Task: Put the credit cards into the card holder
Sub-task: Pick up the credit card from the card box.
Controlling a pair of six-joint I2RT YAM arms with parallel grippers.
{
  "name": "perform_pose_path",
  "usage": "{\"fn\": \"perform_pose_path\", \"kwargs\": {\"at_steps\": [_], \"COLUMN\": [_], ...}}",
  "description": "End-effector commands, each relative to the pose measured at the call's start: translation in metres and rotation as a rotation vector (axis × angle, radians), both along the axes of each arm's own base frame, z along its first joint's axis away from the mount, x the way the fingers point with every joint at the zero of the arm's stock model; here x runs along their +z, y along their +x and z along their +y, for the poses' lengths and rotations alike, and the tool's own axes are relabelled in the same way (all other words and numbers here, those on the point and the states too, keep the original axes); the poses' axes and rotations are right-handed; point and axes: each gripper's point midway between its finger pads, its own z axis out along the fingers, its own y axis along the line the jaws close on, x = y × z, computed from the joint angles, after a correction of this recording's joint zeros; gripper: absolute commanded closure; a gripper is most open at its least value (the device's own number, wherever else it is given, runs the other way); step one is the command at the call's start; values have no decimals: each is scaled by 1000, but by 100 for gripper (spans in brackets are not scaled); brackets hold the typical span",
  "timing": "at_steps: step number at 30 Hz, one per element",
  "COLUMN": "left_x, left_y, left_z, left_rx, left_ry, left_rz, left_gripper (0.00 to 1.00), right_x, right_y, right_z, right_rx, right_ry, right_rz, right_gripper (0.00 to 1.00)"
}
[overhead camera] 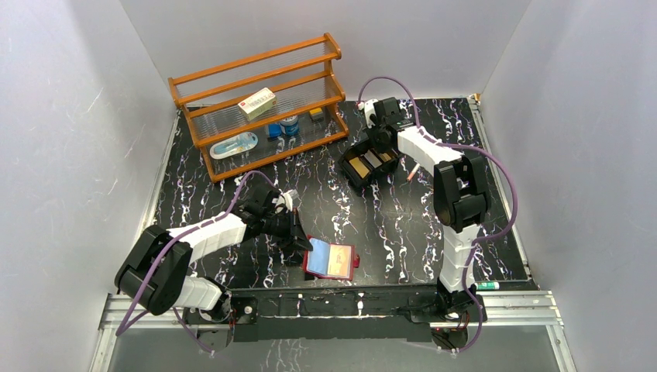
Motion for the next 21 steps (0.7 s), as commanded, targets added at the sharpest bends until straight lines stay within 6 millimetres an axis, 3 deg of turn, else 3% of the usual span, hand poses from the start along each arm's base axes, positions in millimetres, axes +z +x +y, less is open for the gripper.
{"fn": "perform_pose_path", "kwargs": {"at_steps": [1, 3, 5, 6, 8, 12, 14, 15, 17, 21], "left_x": [5, 5, 6, 5, 6, 6, 6, 6, 6, 8], "left_y": [-5, -4, -4, -4, -4, -4, -4, -4, -3, -1], "left_z": [-1, -1, -1, -1, -2, -3, -3, -3, -4, -5], "left_rx": [-10, -9, -8, -7, -11, -10, -10, -10, -9, -13], "left_ry": [-26, -27, -28, -29, -32, -34, -34, -34, -34, -40], "left_rz": [10, 10, 10, 13, 13, 15, 16, 16, 17, 18], "left_gripper": [100, 100, 100, 100, 100, 100, 100, 100, 100, 100], "right_x": [22, 26, 29, 31, 34, 33, 33, 33, 33, 35], "right_y": [0, 2, 2, 1, 2, 0, 1, 1, -1, -1], "right_z": [18, 19, 23, 25, 27, 31, 29, 29, 32, 35], "right_rx": [36, 27, 25, 33, 33, 42, 26, 26, 46, 54], "right_ry": [92, 109, 136, 158, 193, 220, 213, 211, 223, 245], "right_rz": [-8, -18, -12, -5, -1, 15, 15, 15, 25, 35], "right_gripper": [100, 99, 82, 84, 100, 100, 77, 77, 100, 96]}}
